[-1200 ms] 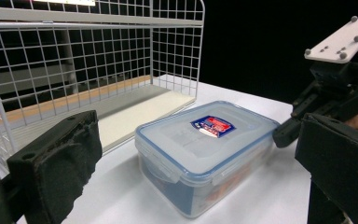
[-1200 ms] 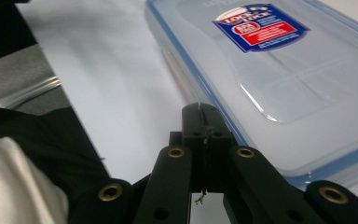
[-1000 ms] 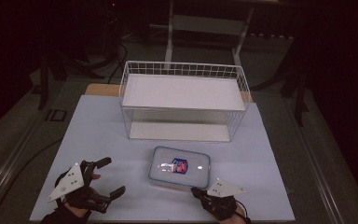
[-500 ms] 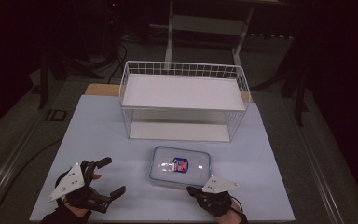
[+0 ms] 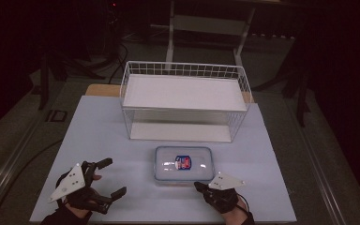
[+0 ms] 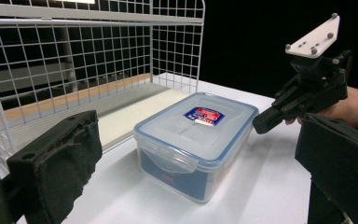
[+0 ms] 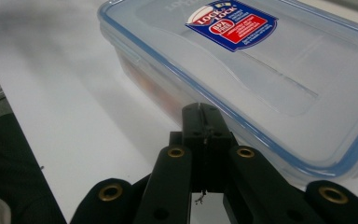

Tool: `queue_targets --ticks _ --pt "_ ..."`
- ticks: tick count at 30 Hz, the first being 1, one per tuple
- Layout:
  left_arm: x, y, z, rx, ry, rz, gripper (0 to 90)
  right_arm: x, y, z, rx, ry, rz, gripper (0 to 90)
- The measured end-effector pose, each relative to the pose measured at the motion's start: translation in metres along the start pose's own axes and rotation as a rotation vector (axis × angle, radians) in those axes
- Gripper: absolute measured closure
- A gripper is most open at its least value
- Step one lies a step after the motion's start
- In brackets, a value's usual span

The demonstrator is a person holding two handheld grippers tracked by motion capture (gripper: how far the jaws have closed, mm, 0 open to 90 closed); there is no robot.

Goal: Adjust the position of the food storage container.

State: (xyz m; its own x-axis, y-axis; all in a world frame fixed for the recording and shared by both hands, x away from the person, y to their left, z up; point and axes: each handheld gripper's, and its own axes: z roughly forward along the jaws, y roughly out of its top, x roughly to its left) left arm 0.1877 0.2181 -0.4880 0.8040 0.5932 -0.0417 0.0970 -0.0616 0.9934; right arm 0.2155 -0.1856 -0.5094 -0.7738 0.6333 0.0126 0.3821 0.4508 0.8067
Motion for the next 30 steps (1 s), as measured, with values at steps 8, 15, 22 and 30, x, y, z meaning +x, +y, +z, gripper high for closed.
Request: queue_targets --ticks 8,15,22,30 --pt "0.0 0.0 0.0 0.002 -0.002 0.001 0.3 -0.005 0.001 -0.003 -0.029 0.014 0.054 90.0" --pt "0.0 0.0 0.001 0.007 -0.004 0.001 0.3 -0.03 0.012 -0.022 -0.114 -0.095 0.042 90.0" --pt "0.0 0.0 0.002 0.009 -0.007 0.0 0.3 -0.073 0.001 -0.019 -0.058 -0.214 0.111 90.0" --pt "0.0 -0.001 0.002 0.01 -0.009 -0.002 0.3 -0.068 -0.001 -0.009 -0.021 -0.172 0.09 90.0"
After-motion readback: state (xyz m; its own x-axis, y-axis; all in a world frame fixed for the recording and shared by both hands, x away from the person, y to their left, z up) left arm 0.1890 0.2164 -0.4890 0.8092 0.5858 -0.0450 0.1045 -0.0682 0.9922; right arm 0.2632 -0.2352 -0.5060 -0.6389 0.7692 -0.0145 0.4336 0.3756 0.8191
